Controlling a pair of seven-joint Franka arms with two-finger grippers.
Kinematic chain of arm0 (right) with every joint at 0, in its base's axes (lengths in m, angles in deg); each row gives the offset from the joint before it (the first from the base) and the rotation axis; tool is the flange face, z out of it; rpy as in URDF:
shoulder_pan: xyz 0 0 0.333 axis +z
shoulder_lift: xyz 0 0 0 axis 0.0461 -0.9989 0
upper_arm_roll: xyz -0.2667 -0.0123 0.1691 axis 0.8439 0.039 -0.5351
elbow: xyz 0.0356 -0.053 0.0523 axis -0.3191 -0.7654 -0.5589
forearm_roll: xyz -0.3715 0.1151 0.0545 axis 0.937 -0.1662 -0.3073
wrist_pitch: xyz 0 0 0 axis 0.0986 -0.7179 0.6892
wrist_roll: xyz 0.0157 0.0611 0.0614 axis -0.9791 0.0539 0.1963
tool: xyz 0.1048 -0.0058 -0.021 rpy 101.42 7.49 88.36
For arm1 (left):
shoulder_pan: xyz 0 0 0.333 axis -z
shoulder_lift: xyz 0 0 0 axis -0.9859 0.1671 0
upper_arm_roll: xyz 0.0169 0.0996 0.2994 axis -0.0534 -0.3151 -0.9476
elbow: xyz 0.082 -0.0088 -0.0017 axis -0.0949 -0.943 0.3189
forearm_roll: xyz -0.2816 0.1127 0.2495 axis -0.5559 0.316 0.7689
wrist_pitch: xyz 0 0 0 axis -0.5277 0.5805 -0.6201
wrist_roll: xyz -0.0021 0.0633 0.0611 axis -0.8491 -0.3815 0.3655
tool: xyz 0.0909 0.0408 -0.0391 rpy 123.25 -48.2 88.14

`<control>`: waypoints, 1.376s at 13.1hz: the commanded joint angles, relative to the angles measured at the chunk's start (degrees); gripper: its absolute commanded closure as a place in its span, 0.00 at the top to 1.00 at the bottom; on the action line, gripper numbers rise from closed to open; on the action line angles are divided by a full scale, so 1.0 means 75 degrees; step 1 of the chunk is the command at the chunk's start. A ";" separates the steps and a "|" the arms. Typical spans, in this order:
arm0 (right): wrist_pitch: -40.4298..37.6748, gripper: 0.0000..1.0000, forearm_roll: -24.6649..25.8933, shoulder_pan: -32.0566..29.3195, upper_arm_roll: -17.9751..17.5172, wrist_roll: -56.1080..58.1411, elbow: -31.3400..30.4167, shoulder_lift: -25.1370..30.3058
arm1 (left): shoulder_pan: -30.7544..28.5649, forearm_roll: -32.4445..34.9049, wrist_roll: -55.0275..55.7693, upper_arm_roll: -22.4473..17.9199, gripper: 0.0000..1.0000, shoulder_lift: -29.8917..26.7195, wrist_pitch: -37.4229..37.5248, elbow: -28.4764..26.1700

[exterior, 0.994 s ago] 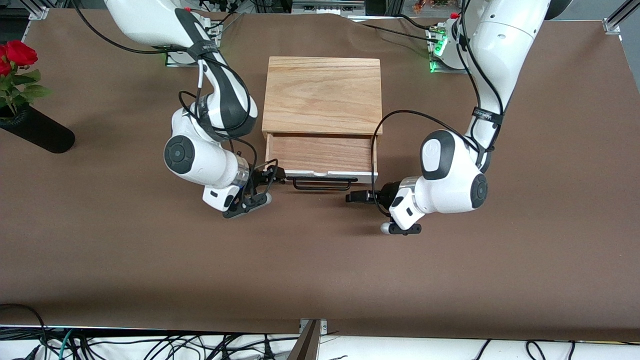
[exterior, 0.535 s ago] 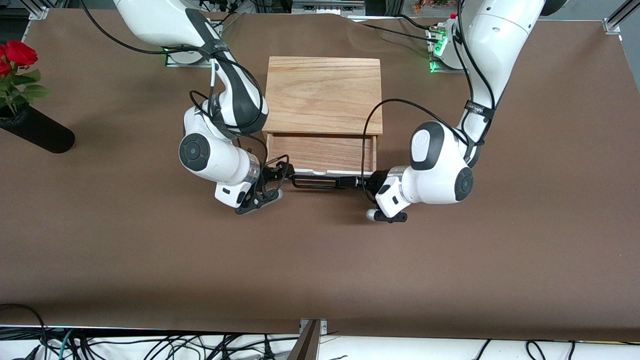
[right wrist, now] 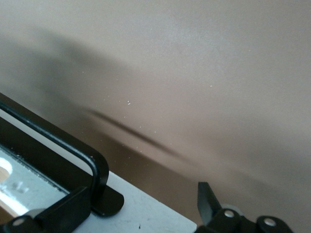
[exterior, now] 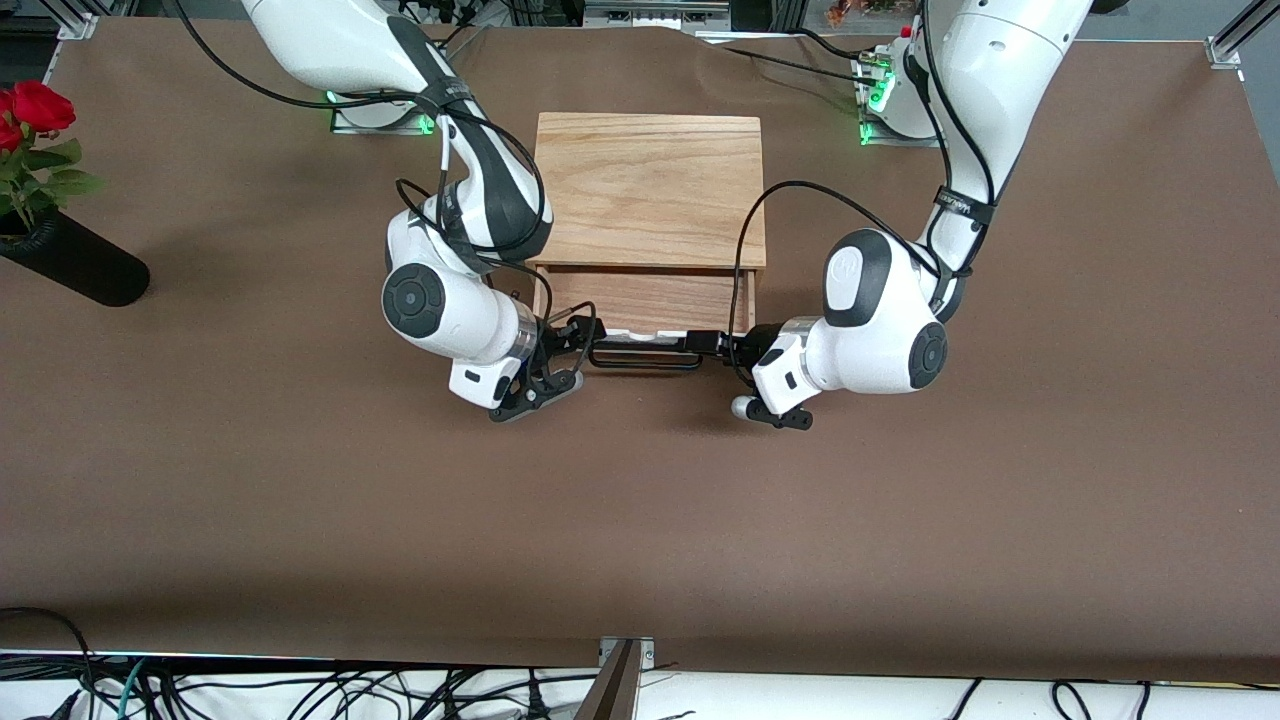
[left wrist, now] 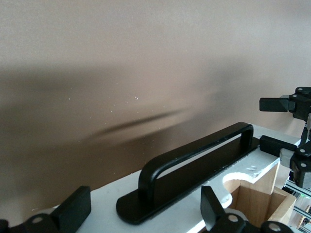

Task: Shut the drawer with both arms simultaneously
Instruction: 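Place both grippers against the drawer front on each side of the handle, then push the drawer front into the cabinet with both grippers together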

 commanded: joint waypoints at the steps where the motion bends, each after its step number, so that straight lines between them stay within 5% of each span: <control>1: -0.0463 1.00 -0.0135 0.0187 0.0011 -0.0032 0.0111 -0.0089 | -0.0081 -0.0124 -0.0459 0.0051 1.00 -0.0359 0.0138 -0.0904; 18: -0.2397 1.00 -0.0123 0.0187 0.0034 -0.0184 0.0181 -0.0018 | -0.0069 -0.0124 -0.0459 0.0438 1.00 -0.2093 0.0138 -0.3037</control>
